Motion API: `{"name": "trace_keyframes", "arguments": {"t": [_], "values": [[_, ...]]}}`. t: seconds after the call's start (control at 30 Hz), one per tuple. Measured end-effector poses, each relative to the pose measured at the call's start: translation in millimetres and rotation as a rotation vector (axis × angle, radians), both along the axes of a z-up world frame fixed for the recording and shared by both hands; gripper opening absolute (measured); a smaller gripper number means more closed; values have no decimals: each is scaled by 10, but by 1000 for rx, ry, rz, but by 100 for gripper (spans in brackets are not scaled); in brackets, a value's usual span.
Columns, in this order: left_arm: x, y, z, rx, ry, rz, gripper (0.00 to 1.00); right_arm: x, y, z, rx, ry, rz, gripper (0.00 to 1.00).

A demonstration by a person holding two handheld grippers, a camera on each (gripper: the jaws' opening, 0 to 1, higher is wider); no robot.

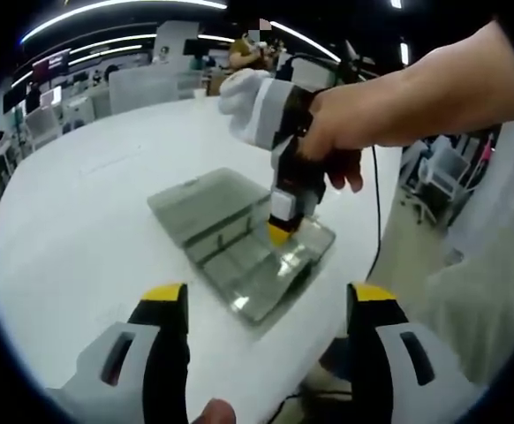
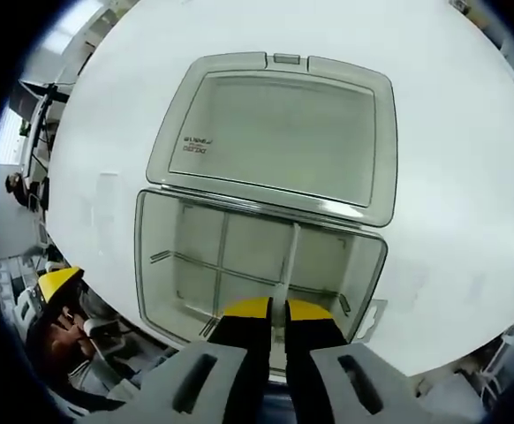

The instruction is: Insert the divider into the dual guide fixture by aligning both edges with the guide slots and pushing it downward to the bottom, including one-sided entry, uneven engagement, binding, and posture correction.

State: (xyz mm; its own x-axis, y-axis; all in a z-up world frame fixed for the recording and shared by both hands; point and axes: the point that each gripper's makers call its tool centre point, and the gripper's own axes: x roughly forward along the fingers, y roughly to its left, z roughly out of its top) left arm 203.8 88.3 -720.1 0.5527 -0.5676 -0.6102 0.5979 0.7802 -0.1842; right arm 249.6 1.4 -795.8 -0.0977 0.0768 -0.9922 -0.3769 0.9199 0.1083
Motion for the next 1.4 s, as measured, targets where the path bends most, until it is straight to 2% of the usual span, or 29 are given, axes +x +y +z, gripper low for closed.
{"name": "trace_keyframes", "arguments": {"t": [0.53, 0.97, 1.17, 1.4], "values": [[9, 42, 12, -1, -2, 12, 70, 53, 14, -56, -20, -9, 17, 0], [9, 24, 2, -1, -1, 16, 70, 16, 18, -32, -20, -23, 21, 0], [12, -5, 21, -3, -3, 15, 70, 2, -1, -15, 2, -29, -11, 0], [8, -18, 28, 2, -5, 11, 70, 22, 5, -32, 11, -40, -4, 0]]}}
